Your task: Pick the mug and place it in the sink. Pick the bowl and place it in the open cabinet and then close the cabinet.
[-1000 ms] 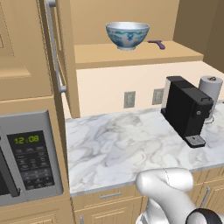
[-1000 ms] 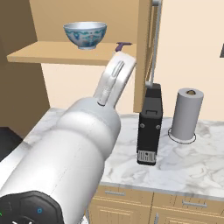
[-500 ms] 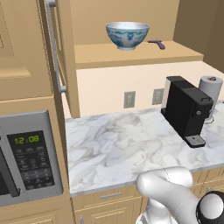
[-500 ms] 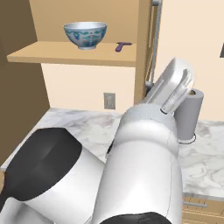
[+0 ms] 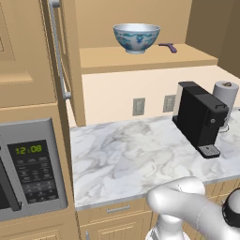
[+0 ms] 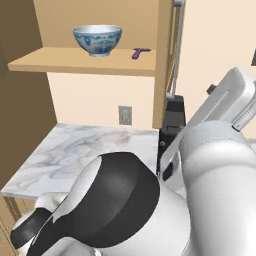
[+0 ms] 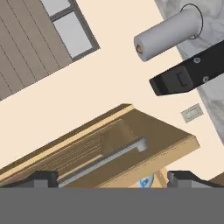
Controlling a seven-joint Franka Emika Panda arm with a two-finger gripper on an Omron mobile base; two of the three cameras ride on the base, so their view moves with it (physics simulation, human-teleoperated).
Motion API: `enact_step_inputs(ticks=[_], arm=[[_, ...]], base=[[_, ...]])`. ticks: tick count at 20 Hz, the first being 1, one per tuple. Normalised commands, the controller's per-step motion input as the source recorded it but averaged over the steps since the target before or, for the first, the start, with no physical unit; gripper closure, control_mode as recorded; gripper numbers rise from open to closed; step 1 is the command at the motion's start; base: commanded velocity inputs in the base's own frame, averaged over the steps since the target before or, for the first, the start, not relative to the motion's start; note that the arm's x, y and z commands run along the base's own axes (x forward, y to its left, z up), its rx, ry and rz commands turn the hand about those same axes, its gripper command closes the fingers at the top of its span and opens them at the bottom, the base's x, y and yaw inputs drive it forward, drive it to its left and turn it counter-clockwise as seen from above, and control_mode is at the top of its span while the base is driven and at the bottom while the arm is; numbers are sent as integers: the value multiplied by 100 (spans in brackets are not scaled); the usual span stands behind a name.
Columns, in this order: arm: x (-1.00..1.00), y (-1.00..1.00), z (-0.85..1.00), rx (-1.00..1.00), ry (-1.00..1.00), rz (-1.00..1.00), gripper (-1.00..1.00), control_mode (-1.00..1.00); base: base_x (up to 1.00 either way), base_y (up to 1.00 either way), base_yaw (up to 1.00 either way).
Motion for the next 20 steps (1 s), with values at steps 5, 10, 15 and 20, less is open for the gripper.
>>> enact_step_inputs(ticks=[5,10,15,20], arm=[[13,0,-15,0,0,16,-100,-100],[30,0,-26,0,0,18,-100,-100],[35,1,-28,0,0,19,-100,-100],[42,6,-27,1,-2,22,-100,-100]], base=[[0,0,0],[0,0,0],[0,0,0],[0,0,0]])
